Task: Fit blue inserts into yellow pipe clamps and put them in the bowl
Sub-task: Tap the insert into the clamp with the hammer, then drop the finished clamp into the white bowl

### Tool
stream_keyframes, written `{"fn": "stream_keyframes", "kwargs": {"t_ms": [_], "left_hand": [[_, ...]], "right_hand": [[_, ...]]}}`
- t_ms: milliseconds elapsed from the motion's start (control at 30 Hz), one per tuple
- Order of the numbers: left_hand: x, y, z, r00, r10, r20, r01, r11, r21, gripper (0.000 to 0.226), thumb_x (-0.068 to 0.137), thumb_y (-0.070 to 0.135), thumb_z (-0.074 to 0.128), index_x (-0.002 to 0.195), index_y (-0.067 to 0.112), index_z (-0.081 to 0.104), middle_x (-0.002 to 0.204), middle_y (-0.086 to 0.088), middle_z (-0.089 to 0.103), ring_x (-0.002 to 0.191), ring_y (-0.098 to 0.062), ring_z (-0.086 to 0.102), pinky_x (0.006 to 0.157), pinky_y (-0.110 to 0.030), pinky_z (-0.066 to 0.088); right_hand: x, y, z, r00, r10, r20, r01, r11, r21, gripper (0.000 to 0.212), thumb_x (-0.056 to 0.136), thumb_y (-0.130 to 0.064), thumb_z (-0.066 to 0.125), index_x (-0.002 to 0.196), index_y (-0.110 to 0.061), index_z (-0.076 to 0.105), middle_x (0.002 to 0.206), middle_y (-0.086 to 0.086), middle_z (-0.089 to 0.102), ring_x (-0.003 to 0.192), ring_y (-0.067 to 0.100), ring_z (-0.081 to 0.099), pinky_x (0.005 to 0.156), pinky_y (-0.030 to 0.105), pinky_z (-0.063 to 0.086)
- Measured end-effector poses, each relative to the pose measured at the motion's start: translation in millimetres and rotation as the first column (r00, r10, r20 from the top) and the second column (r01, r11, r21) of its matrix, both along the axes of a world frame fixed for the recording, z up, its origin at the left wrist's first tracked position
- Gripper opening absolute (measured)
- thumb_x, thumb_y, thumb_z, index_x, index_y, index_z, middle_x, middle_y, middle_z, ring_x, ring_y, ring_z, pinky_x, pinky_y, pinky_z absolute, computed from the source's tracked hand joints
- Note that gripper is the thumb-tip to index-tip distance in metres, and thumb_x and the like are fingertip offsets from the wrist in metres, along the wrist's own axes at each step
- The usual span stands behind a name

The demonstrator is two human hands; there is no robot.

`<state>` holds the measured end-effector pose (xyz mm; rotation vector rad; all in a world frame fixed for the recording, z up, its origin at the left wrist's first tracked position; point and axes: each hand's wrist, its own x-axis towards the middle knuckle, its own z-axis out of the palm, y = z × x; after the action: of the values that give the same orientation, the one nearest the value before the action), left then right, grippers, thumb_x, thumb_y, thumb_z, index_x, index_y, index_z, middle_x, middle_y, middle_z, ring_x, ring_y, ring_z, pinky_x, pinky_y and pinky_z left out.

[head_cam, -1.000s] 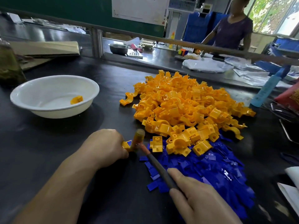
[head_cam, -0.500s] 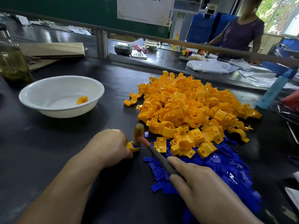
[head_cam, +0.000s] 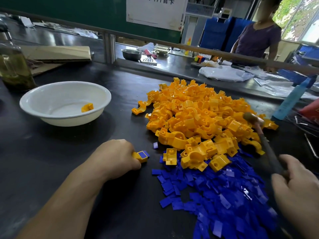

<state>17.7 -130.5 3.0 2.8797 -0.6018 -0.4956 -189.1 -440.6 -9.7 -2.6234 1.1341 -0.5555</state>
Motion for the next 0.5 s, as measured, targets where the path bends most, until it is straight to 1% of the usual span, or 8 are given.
{"fn": "stream_keyframes", "kwargs": {"t_ms": [67,133,167,233,267,300,400,500], "left_hand": [[2.2,3.2,0.5,0.997,0.066,-0.048,-0.070,0.993,-0.093,0.032,0.081,0.053,0.065,0.096,0.025,0.070,0.090,0.001,0.067,0.084,-0.013,0.062,0.079,-0.036,0.054],[3.8,6.1,2.1,0.981,0.169,-0.098,-0.191,0.937,-0.293,0.027,0.080,0.051,0.068,0.088,0.026,0.070,0.083,0.000,0.069,0.079,-0.015,0.064,0.077,-0.040,0.055],[4.4,8.5,2.8,0.965,0.232,-0.125,-0.263,0.861,-0.435,0.023,0.081,0.049,0.069,0.086,0.026,0.069,0.079,0.000,0.069,0.076,-0.016,0.064,0.075,-0.042,0.055],[5.6,15.1,7.9,0.918,0.354,-0.178,-0.370,0.605,-0.705,0.020,0.082,0.046,0.070,0.085,0.026,0.070,0.074,-0.001,0.069,0.072,-0.019,0.064,0.075,-0.047,0.055],[9.2,20.4,12.4,0.894,0.424,-0.142,-0.362,0.498,-0.788,0.024,0.081,0.047,0.068,0.086,0.024,0.071,0.074,-0.001,0.069,0.072,-0.021,0.064,0.075,-0.049,0.055],[14.3,26.5,17.8,0.865,0.498,-0.057,-0.321,0.463,-0.827,0.029,0.080,0.049,0.066,0.091,0.023,0.072,0.077,0.001,0.069,0.076,-0.024,0.064,0.073,-0.047,0.054],[38.0,44.9,32.5,0.709,0.652,0.267,-0.275,0.605,-0.747,0.049,0.085,0.050,0.062,0.125,0.021,0.062,0.107,-0.009,0.069,0.098,-0.035,0.061,0.082,-0.045,0.048],[66.1,54.9,42.6,0.652,0.615,0.443,-0.340,0.760,-0.554,0.047,0.091,0.039,0.058,0.130,0.013,0.055,0.118,-0.022,0.064,0.107,-0.044,0.058,0.087,-0.049,0.044]], "right_hand": [[-3.8,-28.6,-20.0,0.994,-0.091,-0.059,0.091,0.996,-0.010,0.047,0.082,-0.030,0.047,0.126,-0.041,0.033,0.101,0.000,0.053,0.081,0.024,0.059,0.071,0.051,0.055],[-10.1,-51.9,-38.8,0.985,-0.145,-0.090,0.149,0.988,0.030,0.049,0.079,-0.024,0.051,0.124,-0.038,0.035,0.099,0.003,0.053,0.080,0.025,0.059,0.073,0.051,0.055],[-13.2,-61.0,-47.3,0.981,-0.142,-0.129,0.151,0.987,0.057,0.051,0.078,-0.022,0.053,0.123,-0.038,0.036,0.097,0.002,0.054,0.080,0.024,0.060,0.073,0.051,0.055],[-17.3,-78.0,-68.2,0.967,-0.140,-0.215,0.156,0.986,0.063,0.052,0.074,-0.025,0.057,0.120,-0.040,0.037,0.091,-0.001,0.054,0.075,0.019,0.058,0.067,0.046,0.056],[-18.4,-81.9,-76.3,0.959,-0.150,-0.240,0.164,0.986,0.041,0.051,0.071,-0.030,0.054,0.118,-0.040,0.038,0.087,-0.004,0.053,0.070,0.016,0.056,0.063,0.042,0.055],[-19.3,-81.5,-80.4,0.955,-0.155,-0.252,0.162,0.987,0.008,0.050,0.067,-0.035,0.049,0.115,-0.040,0.039,0.083,-0.006,0.051,0.065,0.014,0.054,0.060,0.039,0.054],[-20.2,-67.9,-72.7,0.935,-0.131,-0.329,0.125,0.991,-0.038,0.045,0.065,-0.040,0.049,0.111,-0.041,0.046,0.074,-0.012,0.045,0.064,0.012,0.048,0.061,0.035,0.050],[-18.3,-42.3,-45.6,0.939,-0.114,-0.324,0.097,0.993,-0.067,0.042,0.073,-0.046,0.053,0.114,-0.042,0.050,0.079,-0.014,0.041,0.075,0.013,0.048,0.068,0.037,0.050]]}}
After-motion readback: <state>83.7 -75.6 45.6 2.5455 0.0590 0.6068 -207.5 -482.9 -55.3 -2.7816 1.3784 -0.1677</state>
